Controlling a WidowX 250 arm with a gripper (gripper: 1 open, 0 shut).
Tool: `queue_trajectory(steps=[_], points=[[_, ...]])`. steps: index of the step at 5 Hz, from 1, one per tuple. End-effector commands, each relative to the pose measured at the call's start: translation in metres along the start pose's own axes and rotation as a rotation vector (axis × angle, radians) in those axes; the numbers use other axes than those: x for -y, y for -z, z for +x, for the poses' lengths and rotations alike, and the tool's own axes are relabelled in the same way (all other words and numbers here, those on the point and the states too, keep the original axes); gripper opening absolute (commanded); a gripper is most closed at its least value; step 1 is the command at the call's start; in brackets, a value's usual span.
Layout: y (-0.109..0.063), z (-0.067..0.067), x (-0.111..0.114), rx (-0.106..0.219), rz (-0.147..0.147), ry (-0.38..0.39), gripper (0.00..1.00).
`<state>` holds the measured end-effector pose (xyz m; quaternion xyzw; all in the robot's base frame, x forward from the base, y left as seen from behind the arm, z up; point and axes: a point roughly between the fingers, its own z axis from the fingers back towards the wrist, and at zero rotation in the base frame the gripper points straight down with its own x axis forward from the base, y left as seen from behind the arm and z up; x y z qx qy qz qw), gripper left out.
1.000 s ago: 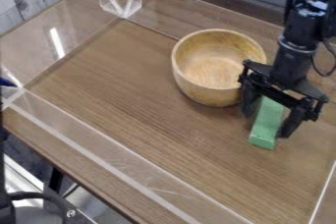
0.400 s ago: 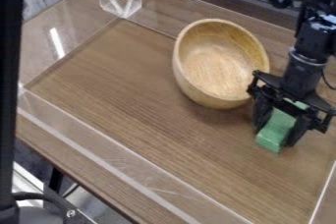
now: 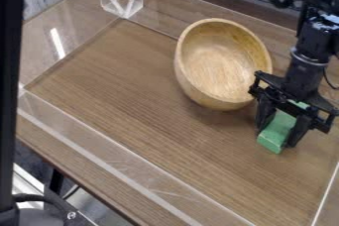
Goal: Put the green block in the brown bowl
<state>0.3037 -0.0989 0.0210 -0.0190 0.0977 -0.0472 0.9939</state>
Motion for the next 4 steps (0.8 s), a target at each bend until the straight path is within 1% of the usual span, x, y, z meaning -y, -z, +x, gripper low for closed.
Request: queue_trajectory(steps=[1,4], points=[[-0.0057,0.0056,-0.0058,0.027,-0.006,-0.014,0.0],[-0.0037,0.0055,-0.0117,0.014,-0.005,-0.025,0.0]])
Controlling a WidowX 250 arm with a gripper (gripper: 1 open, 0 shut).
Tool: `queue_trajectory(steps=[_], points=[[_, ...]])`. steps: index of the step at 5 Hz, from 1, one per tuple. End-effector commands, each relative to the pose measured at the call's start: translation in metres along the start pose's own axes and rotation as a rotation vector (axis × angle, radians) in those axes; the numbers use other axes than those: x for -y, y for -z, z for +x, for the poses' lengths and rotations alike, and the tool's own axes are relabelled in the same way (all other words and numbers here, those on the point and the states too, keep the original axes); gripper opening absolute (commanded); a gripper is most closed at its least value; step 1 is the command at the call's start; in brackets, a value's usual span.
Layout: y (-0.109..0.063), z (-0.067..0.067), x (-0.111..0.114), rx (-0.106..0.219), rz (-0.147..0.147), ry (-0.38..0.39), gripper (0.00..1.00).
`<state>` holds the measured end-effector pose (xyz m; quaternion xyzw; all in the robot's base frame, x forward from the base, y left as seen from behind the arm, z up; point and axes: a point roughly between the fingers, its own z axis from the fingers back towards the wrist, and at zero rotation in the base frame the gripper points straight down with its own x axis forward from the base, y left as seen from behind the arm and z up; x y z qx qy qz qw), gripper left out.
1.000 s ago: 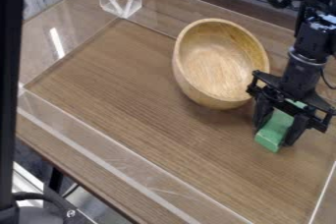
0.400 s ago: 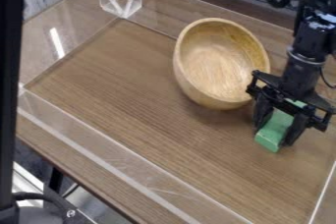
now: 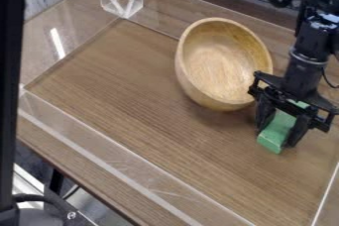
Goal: Put the green block in the brown bowl
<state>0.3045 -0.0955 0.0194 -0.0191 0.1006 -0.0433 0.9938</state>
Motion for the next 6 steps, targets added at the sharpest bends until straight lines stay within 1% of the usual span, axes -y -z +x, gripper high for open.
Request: queue_trajectory(steps=[1,3,5,6], points=[[-0.005,0.005,-0.01,0.015,-0.004,-0.022,0.0],[-0.005,0.004,-0.014,0.007,-0.004,-0.029,0.0],[-0.028,-0.004,-0.02,0.043,-0.002,-0.034,0.0],[-0.039,-0.004,-0.039,0.072,-0.01,-0.091,0.0]])
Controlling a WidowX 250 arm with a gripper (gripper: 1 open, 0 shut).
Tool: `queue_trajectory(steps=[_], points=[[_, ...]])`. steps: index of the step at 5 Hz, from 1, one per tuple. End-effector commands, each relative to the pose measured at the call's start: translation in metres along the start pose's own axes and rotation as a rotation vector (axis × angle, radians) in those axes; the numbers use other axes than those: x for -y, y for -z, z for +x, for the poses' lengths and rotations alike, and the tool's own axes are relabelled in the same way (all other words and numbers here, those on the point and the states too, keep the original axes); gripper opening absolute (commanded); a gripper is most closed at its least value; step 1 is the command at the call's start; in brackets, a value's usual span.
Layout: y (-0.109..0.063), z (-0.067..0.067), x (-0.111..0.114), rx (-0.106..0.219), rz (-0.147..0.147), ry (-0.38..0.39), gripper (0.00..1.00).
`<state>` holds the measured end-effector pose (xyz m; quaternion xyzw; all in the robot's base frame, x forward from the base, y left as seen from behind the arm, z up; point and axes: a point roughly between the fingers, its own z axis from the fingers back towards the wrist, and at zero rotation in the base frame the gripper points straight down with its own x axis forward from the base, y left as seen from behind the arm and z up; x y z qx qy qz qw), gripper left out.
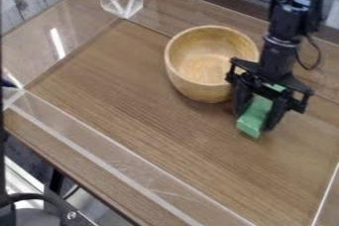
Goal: Put the green block in the brown bowl
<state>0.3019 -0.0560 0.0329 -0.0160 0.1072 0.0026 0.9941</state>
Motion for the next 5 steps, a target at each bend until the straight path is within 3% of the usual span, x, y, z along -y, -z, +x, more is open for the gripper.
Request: queue_trajectory(steps=[1,5], points=[[-0.0292,0.0093,-0.0091,0.101,-0.017,-0.021,0.0],[-0.0268,0.0159,-0.0106,0.111,-0.022,-0.003,0.0]])
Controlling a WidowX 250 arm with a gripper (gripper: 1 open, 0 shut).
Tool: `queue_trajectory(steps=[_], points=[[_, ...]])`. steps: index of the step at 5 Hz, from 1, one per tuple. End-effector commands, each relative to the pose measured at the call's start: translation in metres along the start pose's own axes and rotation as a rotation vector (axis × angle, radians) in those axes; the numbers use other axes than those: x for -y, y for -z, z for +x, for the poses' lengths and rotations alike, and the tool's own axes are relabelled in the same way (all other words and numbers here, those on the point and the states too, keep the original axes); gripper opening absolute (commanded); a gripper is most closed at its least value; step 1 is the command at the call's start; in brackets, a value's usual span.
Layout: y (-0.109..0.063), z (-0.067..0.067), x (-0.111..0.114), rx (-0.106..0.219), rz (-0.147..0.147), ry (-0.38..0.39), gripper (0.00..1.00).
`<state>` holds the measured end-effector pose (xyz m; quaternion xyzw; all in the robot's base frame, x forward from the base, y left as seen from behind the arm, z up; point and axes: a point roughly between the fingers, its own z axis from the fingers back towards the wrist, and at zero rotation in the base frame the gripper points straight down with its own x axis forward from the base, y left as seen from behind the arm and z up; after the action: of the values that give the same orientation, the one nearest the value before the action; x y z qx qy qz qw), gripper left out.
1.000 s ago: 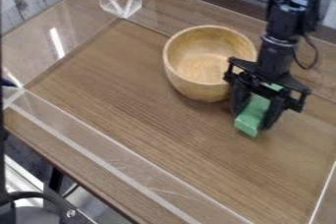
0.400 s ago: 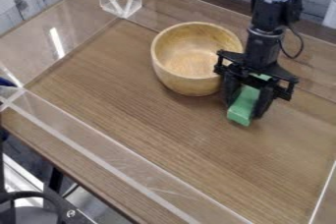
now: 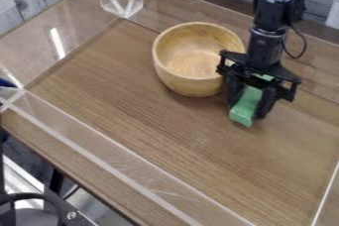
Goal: Put the green block in the brown bowl
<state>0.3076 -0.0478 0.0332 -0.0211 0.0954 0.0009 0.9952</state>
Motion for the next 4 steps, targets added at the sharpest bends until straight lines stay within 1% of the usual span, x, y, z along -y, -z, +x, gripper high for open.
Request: queue_trajectory(steps=[1,4], points=[[-0.0231,0.0131,-0.0027,0.088,-0.012,-0.004,0.0],[-0.018,0.0175,-0.0036,0.087,-0.012,0.009,0.0]])
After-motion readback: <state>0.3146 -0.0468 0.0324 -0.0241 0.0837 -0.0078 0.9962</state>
